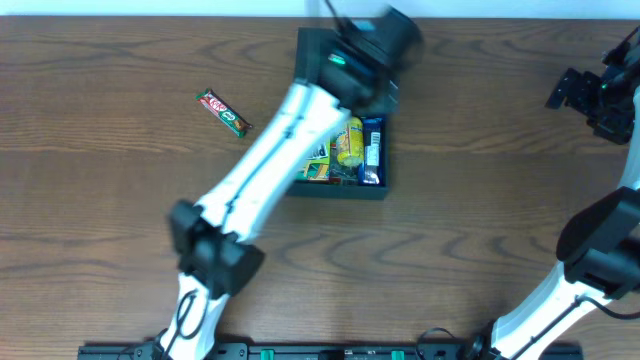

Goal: Pack container
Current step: 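Move the left gripper to the red KitKat bar and grasp it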

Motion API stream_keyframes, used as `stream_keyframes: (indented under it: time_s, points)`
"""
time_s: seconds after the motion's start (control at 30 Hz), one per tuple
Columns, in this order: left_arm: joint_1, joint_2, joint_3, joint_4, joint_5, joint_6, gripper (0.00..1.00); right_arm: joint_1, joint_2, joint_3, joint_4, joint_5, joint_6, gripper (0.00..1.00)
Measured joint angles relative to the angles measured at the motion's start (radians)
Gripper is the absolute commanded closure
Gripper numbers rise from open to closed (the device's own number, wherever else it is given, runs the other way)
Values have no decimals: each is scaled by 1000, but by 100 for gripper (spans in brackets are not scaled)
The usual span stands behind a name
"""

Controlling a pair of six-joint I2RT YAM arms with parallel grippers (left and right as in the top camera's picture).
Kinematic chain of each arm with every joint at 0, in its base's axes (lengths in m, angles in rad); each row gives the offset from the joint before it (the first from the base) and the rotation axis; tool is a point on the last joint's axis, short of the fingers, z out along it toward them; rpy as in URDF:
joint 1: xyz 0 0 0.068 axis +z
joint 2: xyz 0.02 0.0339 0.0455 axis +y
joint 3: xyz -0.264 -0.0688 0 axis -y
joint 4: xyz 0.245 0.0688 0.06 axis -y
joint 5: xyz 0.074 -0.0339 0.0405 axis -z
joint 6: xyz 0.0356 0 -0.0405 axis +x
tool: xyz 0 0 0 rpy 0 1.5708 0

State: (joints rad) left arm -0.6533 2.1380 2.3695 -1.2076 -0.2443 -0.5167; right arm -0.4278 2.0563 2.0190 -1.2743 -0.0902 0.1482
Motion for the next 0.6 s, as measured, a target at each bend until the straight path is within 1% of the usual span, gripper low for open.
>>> stream_keyframes:
  time_s: [0.1,0.13,0.2,0.3,0.33,0.43,0.57,0.6]
  points:
    - [126,-54,14,-66,-60,-30,5,0,0,0,3,0,0,1]
    - [196,-61,15,-101,-77,-49,5,0,0,0,3,-1,0,1]
    - [312,-52,9,-139,-84,-78,5,0,0,0,5,-1,0,1]
    - [434,-40,-35,-143,-68,-113,5,0,0,0,5,-3,0,1]
    - [462,-37,-52,-135,-56,-126,5,0,0,0,4,-3,0,1]
    - [536,-34,-151,-44,20,-169,5,0,0,0,3,-3,0,1]
    - [572,-30,-327,99,85,-190,6,0,0,0,1,-3,0,1]
    - [572,-28,-356,114,93,-190,6,0,0,0,1,-3,0,1]
